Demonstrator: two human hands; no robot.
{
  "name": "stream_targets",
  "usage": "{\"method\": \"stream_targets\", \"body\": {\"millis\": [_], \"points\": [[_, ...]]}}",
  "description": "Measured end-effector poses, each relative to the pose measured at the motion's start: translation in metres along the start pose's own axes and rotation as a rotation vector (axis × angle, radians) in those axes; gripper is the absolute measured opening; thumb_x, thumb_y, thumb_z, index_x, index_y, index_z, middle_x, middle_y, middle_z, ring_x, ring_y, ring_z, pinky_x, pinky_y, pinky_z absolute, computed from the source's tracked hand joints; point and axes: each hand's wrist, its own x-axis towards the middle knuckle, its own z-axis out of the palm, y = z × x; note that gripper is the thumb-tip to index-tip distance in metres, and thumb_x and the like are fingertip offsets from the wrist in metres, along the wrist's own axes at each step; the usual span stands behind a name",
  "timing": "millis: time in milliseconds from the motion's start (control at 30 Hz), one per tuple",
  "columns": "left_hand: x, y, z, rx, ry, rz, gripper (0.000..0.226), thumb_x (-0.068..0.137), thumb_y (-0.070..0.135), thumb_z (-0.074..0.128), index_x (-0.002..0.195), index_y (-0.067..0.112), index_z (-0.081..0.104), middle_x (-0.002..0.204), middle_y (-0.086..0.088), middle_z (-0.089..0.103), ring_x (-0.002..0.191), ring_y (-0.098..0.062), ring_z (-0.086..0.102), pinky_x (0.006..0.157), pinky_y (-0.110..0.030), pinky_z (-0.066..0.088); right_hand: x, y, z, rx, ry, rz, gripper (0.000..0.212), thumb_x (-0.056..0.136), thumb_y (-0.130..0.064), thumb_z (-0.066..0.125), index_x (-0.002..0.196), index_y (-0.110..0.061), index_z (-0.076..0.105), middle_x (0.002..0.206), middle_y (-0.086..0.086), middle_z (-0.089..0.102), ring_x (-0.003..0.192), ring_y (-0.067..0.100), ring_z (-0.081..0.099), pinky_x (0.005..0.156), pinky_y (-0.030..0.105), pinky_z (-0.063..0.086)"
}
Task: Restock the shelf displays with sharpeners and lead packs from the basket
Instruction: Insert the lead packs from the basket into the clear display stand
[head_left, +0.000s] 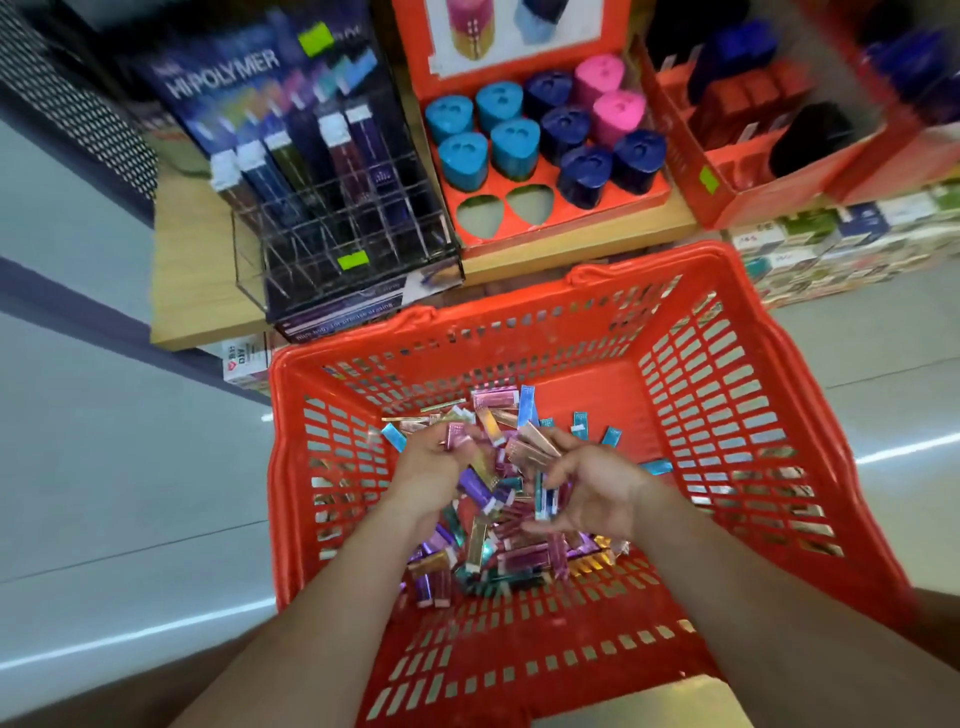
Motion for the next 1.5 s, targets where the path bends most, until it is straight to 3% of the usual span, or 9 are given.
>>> {"method": "stream_targets", "body": {"millis": [100, 200, 433, 600, 700, 800, 1100, 1233, 1500], "points": [[-0.020, 0.023, 0.008, -0.094, -0.023, 0.063, 0.021, 0.099, 0.003, 0.045, 0.096, 0.015, 0.061, 0.068, 0.000, 0.066, 0.049, -0.014, 0.058, 0.046, -0.023, 0.044, -0.021, -0.004, 0.021, -0.013, -0.067, -0.053, 0.066, 0.080, 0.018, 0.031, 0.116, -0.029, 0.057, 0.124, -0.007, 0.061, 0.123, 0.024, 0.049, 0.089, 0.069, 0.045], [-0.031, 0.037, 0.019, -0.030, 0.062, 0.155, 0.018, 0.100, 0.011, 0.043, 0.096, 0.024, 0.055, 0.083, -0.005, 0.068, 0.061, -0.023, 0.064, 0.055, -0.039, 0.055, -0.038, -0.010, 0.036, -0.128, -0.142, -0.088, 0.061, 0.081, 0.015, 0.034, 0.091, -0.033, 0.072, 0.091, 0.000, 0.069, 0.093, 0.027, 0.059, 0.090, 0.062, 0.044], [-0.056, 0.064, 0.021, -0.103, 0.074, 0.277, 0.018, 0.089, 0.023, 0.066, 0.092, 0.007, 0.061, 0.069, -0.010, 0.065, 0.058, -0.026, 0.061, 0.053, -0.037, 0.052, -0.061, -0.007, 0.058, -0.076, -0.086, -0.247, 0.054, 0.073, 0.010, 0.036, 0.116, -0.013, 0.058, 0.068, 0.013, 0.056, 0.051, 0.022, 0.051, 0.050, 0.029, 0.046], [-0.071, 0.084, 0.007, -0.083, -0.050, 0.305, 0.014, 0.080, 0.014, 0.075, 0.078, 0.006, 0.065, 0.069, -0.021, 0.064, 0.053, -0.022, 0.056, 0.051, -0.028, 0.046, -0.090, -0.020, 0.066, -0.117, -0.181, -0.313, 0.065, 0.074, 0.014, 0.036, 0.125, -0.018, 0.061, 0.102, 0.021, 0.064, 0.058, 0.023, 0.056, 0.053, 0.032, 0.049], [-0.078, 0.098, -0.001, 0.022, -0.101, 0.338, 0.014, 0.080, 0.014, 0.076, 0.078, 0.005, 0.066, 0.077, -0.026, 0.068, 0.055, -0.020, 0.055, 0.048, -0.024, 0.043, -0.111, -0.027, 0.074, -0.145, -0.266, -0.277, 0.035, 0.085, -0.019, 0.064, 0.118, -0.011, 0.065, 0.091, 0.012, 0.064, 0.062, 0.021, 0.056, 0.053, 0.030, 0.049], [-0.088, 0.111, -0.004, 0.073, -0.158, 0.371, 0.013, 0.079, 0.015, 0.077, 0.077, 0.008, 0.066, 0.076, -0.019, 0.068, 0.061, -0.023, 0.059, 0.057, -0.030, 0.048, -0.115, -0.029, 0.081, -0.196, -0.136, -0.333, 0.041, 0.093, -0.047, 0.058, 0.109, -0.011, 0.070, 0.073, 0.015, 0.062, 0.055, 0.021, 0.054, 0.046, 0.028, 0.047], [-0.119, 0.154, -0.006, -0.396, -0.098, 0.311, 0.007, 0.085, 0.016, 0.068, 0.083, 0.009, 0.067, 0.081, -0.018, 0.064, 0.066, -0.026, 0.061, 0.061, -0.037, 0.055, -0.130, -0.035, 0.099, -0.116, -0.171, -0.417, 0.025, 0.094, -0.008, 0.047, 0.103, -0.010, 0.070, 0.081, 0.014, 0.069, 0.063, 0.024, 0.062, 0.038, 0.021, 0.040], [-0.119, 0.147, 0.006, -0.346, 0.086, 0.408, 0.018, 0.085, 0.024, 0.071, 0.089, 0.007, 0.066, 0.078, -0.015, 0.064, 0.064, -0.028, 0.061, 0.048, -0.034, 0.052, -0.135, -0.034, 0.114, -0.087, -0.186, -0.440, 0.030, 0.094, -0.029, 0.051, 0.099, -0.007, 0.071, 0.090, 0.014, 0.071, 0.075, 0.029, 0.067, 0.037, 0.022, 0.042], [-0.122, 0.146, 0.014, -0.322, 0.423, 0.579, 0.020, 0.085, 0.040, 0.067, 0.075, 0.025, 0.058, 0.084, -0.014, 0.067, 0.079, -0.033, 0.065, 0.081, -0.053, 0.053, -0.138, -0.024, 0.125, 0.016, -0.303, -0.473, 0.047, 0.090, -0.055, 0.052, 0.092, -0.016, 0.078, 0.083, 0.006, 0.073, 0.060, 0.018, 0.064, 0.044, 0.024, 0.045]]}}
